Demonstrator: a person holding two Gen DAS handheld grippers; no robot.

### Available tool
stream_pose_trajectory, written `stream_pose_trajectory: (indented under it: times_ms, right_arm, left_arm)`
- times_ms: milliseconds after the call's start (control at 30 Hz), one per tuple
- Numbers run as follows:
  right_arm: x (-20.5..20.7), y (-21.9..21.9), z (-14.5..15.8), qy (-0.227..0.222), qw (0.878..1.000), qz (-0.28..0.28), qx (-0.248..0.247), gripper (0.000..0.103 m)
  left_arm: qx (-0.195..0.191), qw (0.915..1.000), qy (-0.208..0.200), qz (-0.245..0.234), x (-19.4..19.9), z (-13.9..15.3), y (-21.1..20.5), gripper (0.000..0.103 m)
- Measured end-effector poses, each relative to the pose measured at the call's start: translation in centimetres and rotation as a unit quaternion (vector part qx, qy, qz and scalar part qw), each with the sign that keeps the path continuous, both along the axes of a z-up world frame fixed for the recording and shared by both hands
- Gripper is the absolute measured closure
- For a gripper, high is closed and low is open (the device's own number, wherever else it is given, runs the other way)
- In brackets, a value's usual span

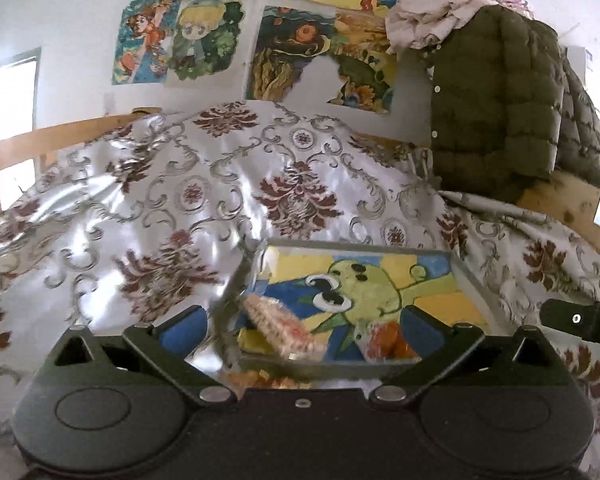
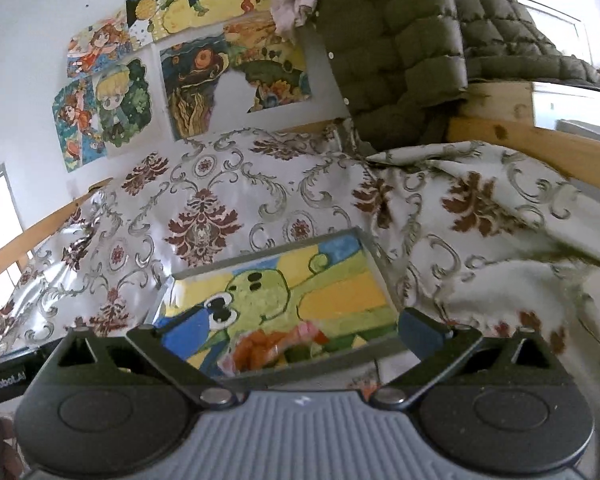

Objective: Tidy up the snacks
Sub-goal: 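Release the orange bag into the frog tray while the left gripper releases the granola packet, then withdraw both tools from the tray back over the snack pile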

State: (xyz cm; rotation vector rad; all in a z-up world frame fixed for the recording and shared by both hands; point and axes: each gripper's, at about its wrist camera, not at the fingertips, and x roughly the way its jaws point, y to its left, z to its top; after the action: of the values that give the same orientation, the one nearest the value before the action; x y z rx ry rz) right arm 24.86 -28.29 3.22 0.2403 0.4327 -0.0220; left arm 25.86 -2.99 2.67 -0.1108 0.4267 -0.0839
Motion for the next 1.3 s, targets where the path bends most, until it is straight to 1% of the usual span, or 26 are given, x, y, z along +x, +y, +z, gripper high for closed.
stream_pose_trajectory:
  times_ms: [133, 300, 367, 567, 767, 933, 1100, 1200, 1300]
  right_arm:
    - [-3.1, 0.2, -0.2, 0.000, 1.000, -0.005, -0.013, 0.000]
    - [-6.5, 1.3, -0.7, 0.006, 0.999, 0.000, -0.039, 0.000]
    - [-7.8, 1.7, -0.9, 0.008, 0.999, 0.004, -0.043, 0.000]
    - [-11.2, 2.6, -1.6, 0.014, 0.998, 0.009, -0.053, 0.000]
    - [-13.7, 2.9, -2.1, 0.027, 0.997, 0.013, -0.065, 0.000]
    - [-15.6, 3.1, -2.7, 0.043, 0.996, 0.013, -0.082, 0.000]
    - [-16.7, 2.7, -2.8, 0.061, 0.996, 0.005, -0.070, 0.000]
    - [-17.1, 2.6, -3.2, 0.076, 0.995, 0.013, -0.061, 0.000]
    - [-17.4, 2.9, -3.3, 0.084, 0.994, 0.019, -0.063, 0.000]
  left_arm:
    - [0.007, 0.9998, 0.019, 0.002, -3.4, -0.7, 0.0, 0.001]
    - [0.040, 0.9982, 0.045, 0.000, -7.2, -1.9, 0.4, 0.001]
    - [0.048, 0.9979, 0.044, 0.002, -8.6, -1.9, 0.7, 0.001]
    - [0.054, 0.9975, 0.045, -0.003, -11.9, -1.9, 1.1, 0.001]
    - [0.071, 0.9957, 0.059, -0.007, -14.4, -2.4, 0.7, 0.001]
    - [0.104, 0.9925, 0.062, 0.015, -15.7, -2.6, 0.2, 0.001]
    - [0.103, 0.9916, 0.077, 0.014, -16.5, -2.5, 0.3, 0.001]
    - [0.106, 0.9902, 0.089, 0.013, -17.0, -2.8, 0.1, 0.001]
    - [0.108, 0.9888, 0.102, 0.016, -17.4, -3.0, 0.2, 0.001]
